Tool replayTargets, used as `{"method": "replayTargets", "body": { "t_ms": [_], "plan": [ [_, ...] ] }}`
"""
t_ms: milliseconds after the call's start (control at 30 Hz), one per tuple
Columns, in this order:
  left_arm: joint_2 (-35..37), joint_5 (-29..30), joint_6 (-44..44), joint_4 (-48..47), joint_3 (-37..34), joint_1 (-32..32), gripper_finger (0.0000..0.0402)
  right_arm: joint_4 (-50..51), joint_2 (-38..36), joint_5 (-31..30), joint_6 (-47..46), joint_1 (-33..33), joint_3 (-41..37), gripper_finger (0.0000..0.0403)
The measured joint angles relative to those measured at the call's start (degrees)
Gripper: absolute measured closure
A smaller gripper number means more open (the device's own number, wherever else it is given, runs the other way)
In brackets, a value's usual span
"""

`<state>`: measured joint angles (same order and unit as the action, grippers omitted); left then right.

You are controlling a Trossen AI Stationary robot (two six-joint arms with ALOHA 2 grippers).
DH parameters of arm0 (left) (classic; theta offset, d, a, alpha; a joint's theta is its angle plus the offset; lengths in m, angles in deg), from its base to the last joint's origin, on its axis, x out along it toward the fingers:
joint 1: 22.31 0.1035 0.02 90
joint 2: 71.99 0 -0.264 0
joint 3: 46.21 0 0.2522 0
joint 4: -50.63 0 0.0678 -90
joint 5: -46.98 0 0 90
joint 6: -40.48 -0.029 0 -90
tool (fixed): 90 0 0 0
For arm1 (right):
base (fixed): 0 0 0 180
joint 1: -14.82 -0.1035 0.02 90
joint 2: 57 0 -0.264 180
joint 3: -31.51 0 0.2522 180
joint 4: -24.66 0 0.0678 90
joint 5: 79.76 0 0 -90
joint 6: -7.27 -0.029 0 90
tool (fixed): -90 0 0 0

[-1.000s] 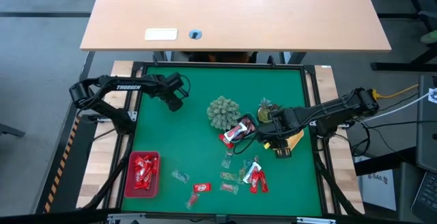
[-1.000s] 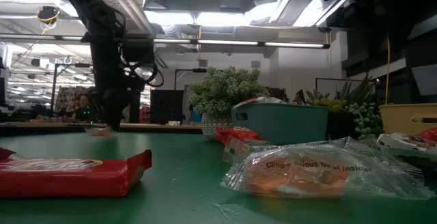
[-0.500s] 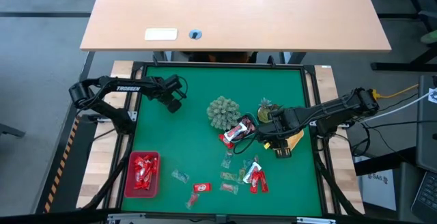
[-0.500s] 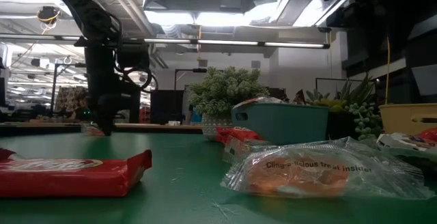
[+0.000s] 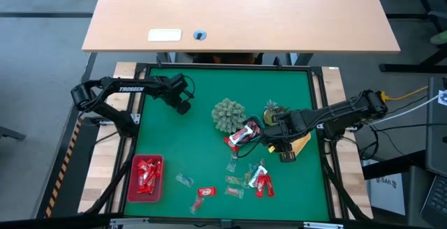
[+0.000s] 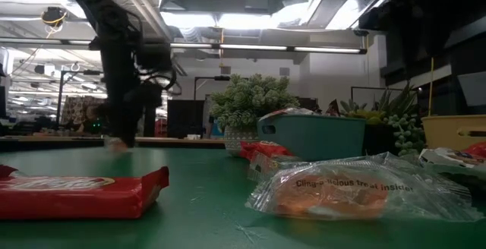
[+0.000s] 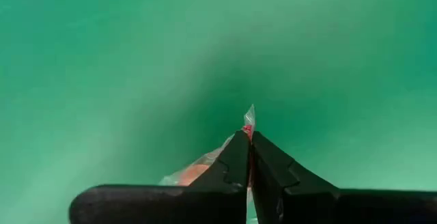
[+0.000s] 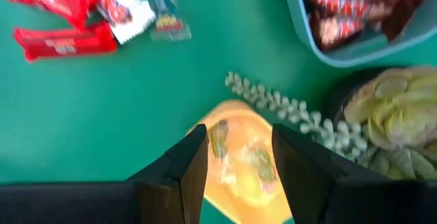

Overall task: Organize candy in baskets
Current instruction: Put the orange gummy into the yellow bin

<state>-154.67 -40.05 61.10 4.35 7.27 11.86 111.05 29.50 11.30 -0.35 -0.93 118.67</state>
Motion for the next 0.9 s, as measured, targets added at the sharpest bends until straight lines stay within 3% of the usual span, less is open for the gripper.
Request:
{"method": "replayTargets", "body": {
  "t_ms": [167, 600, 900],
  "plan": [
    [0.0, -7.9, 1.8, 0.1, 3.7, -1.7, 0.0401, -5.6, 0.0, 0.0, 0.0, 0.0, 0.0, 0.0239],
    [0.2, -21.0, 6.0, 0.0, 17.0, -11.0, 0.0401, -25.9, 0.0, -3.4, 1.0, 0.0, 0.0, 0.0239],
    [0.3, -21.3, 6.2, 1.8, 27.5, -21.0, 0.0401, -38.1, 0.0, -11.5, 7.0, 0.0, 0.0, 0.024]
  ]
}}
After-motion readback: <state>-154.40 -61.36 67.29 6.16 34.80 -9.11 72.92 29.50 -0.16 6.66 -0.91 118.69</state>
